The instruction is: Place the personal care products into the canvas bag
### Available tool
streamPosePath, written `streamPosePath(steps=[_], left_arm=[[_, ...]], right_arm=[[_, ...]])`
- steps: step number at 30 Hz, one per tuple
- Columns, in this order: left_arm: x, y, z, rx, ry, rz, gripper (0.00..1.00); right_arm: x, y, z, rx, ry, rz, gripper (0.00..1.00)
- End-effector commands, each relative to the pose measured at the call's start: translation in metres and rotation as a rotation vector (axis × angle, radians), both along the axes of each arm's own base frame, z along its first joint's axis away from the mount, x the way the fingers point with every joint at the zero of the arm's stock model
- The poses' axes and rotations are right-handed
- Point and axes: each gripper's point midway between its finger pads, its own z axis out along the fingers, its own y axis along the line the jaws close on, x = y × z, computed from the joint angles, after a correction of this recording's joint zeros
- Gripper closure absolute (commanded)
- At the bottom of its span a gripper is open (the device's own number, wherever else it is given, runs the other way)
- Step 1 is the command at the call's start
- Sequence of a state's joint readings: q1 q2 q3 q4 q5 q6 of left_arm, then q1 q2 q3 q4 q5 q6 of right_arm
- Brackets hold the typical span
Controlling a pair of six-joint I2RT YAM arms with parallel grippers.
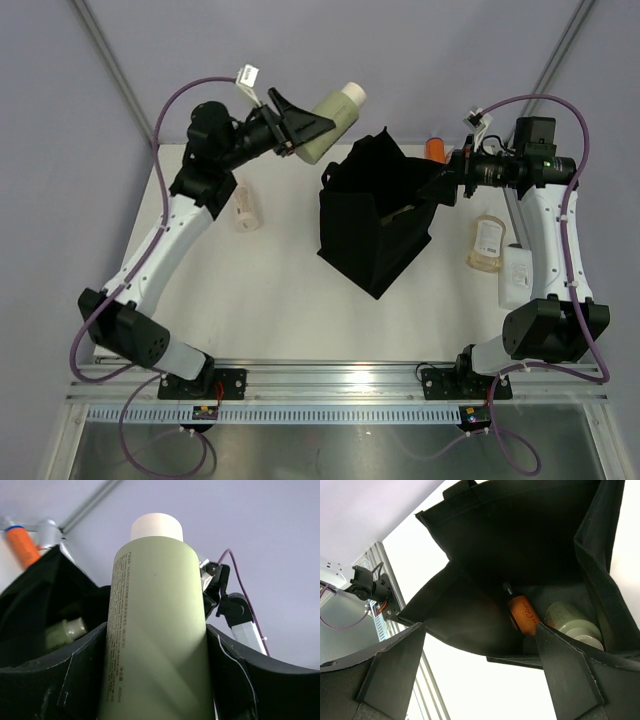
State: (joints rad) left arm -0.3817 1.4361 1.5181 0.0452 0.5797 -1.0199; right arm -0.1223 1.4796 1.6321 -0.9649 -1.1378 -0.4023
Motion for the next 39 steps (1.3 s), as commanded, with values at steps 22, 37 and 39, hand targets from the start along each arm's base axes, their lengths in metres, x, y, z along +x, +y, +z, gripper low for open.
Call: streamPosePath(steps=[22,37,39], left_arm=[[0.037,-0.125,-0.087,0.310,-0.209,-0.101,1.00],[0.029,-0.117,-0.105,0.353,-0.235,-0.107,0.20],[0.025,-0.116,-0.104,0.350,-0.250,-0.114,0.15]], right_arm=[[0.010,-0.047,-0.003,-0.022,-0.030,-0.145,0.01],[0.050,-0.120,-0.050,-0.244,0.105,-0.572,0.00],[0.049,-0.137,-0.073,-0.307,0.178,-0.662,0.01]])
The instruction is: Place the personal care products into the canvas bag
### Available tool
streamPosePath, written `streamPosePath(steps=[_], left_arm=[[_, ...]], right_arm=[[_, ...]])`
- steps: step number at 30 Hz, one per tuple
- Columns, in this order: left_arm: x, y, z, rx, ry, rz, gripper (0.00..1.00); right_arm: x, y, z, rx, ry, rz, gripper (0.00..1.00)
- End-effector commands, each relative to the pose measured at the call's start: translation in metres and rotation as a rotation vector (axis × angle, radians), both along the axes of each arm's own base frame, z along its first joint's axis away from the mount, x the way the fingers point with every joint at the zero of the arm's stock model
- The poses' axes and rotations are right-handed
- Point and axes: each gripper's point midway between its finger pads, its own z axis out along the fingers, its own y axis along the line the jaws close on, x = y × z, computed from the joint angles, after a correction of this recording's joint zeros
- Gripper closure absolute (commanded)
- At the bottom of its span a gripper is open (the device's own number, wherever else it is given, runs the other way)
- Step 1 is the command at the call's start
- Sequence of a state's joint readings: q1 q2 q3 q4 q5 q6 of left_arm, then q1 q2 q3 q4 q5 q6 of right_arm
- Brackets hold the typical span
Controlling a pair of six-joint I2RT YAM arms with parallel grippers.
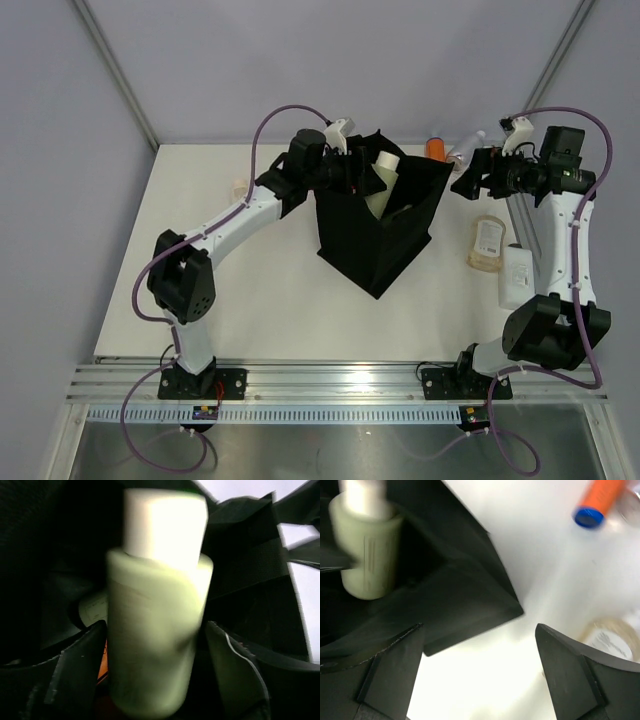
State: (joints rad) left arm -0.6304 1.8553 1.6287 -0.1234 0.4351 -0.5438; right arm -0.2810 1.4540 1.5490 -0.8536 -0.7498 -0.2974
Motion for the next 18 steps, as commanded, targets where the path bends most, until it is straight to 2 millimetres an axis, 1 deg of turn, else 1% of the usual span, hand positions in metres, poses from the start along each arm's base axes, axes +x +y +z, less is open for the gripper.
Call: streamPosePath(steps=[1,2,3,4,5,6,9,11,13,14,15,16,17,18], left_arm=[[-0.013,0.005,0.096,-0.159,-0.243,-0.034,0.13],[-0.015,0.007,0.100,-0.159,-0.257,-0.034,0.12],[-0.017,0.008,0.101,-0.158,-0.259,-0.039,0.11],[-0.018,0.009,0.101,-0.155,-0.265,-0.040,0.11],[-0.021,0.011,0.105,-0.158,-0.277,-0.043,0.03],[-0.022,0.012,0.104,-0.155,-0.278,-0.042,0.03],[-0.026,0.015,0.110,-0.158,-0.302,-0.048,0.03],[-0.027,0.018,0.114,-0.153,-0.317,-0.048,0.03],[-0.032,0.024,0.128,-0.156,-0.354,-0.036,0.02],[-0.033,0.028,0.131,-0.138,-0.378,-0.031,0.02],[-0.033,0.033,0.138,-0.133,-0.409,-0.014,0.02],[-0.039,0.042,0.145,-0.105,-0.442,-0.006,0.02],[-0.037,0.050,0.149,-0.085,-0.460,0.029,0.02],[-0.039,0.056,0.153,-0.069,-0.480,0.042,0.02]], right_arm=[[0.005,-0.038,-0.036,-0.087,0.112,-0.209,0.00],[0.004,-0.050,-0.045,-0.119,0.134,-0.269,0.00],[0.003,-0.057,-0.057,-0.127,0.148,-0.303,0.00],[0.000,-0.061,-0.061,-0.141,0.152,-0.310,0.01],[-0.002,-0.064,-0.065,-0.143,0.166,-0.317,0.00],[-0.005,-0.066,-0.072,-0.140,0.187,-0.323,0.00],[-0.011,-0.077,-0.087,-0.135,0.238,-0.357,0.01],[-0.017,-0.089,-0.103,-0.139,0.296,-0.410,0.00],[-0.022,-0.097,-0.122,-0.156,0.365,-0.451,0.00],[-0.026,-0.107,-0.131,-0.193,0.399,-0.498,0.01],[-0.030,-0.109,-0.141,-0.203,0.431,-0.509,0.00],[-0.031,-0.112,-0.149,-0.213,0.452,-0.524,0.01],[-0.031,-0.120,-0.158,-0.244,0.457,-0.559,0.00],[-0.030,-0.124,-0.163,-0.253,0.461,-0.574,0.00]])
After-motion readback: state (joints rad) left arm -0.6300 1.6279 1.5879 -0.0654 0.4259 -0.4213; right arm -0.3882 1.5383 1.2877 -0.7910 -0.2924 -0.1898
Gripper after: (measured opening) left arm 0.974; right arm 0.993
